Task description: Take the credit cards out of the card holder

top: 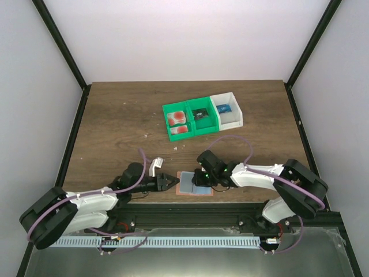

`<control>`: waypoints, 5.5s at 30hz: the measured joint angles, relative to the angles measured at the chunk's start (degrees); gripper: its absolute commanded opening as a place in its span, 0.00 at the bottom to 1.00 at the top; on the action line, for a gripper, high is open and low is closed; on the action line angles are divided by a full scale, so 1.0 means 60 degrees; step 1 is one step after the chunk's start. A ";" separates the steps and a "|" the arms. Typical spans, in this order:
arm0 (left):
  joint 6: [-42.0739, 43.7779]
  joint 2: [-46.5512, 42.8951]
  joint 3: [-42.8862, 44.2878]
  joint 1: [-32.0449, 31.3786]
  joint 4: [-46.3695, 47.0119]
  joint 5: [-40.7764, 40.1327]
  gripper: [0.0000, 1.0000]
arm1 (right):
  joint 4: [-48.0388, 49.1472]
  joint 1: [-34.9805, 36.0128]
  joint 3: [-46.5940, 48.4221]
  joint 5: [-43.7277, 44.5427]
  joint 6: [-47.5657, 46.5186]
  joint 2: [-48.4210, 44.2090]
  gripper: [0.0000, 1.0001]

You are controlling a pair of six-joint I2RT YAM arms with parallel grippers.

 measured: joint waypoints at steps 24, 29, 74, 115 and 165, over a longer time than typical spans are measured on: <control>0.0124 0.2572 0.0441 -0.0306 0.1166 -0.0386 0.49 | 0.1672 0.0004 -0.1031 -0.0047 0.0026 -0.0262 0.01; 0.0120 0.2889 0.0444 -0.0331 0.1362 -0.0375 0.49 | 0.1858 0.0004 -0.1133 -0.0069 0.0026 -0.0284 0.01; 0.0616 0.3246 0.1330 -0.0736 0.0171 -0.1024 0.57 | 0.2841 0.0004 -0.1672 -0.0382 0.0251 -0.0364 0.00; -0.0714 0.4124 0.1614 -0.0936 0.1832 -0.0022 0.59 | 0.2758 0.0007 -0.1996 -0.0415 0.0525 -0.1432 0.11; 0.0240 0.2736 0.1559 -0.0965 -0.0692 -0.1719 0.61 | 0.3129 0.0113 -0.2076 -0.0361 0.0605 -0.0656 0.00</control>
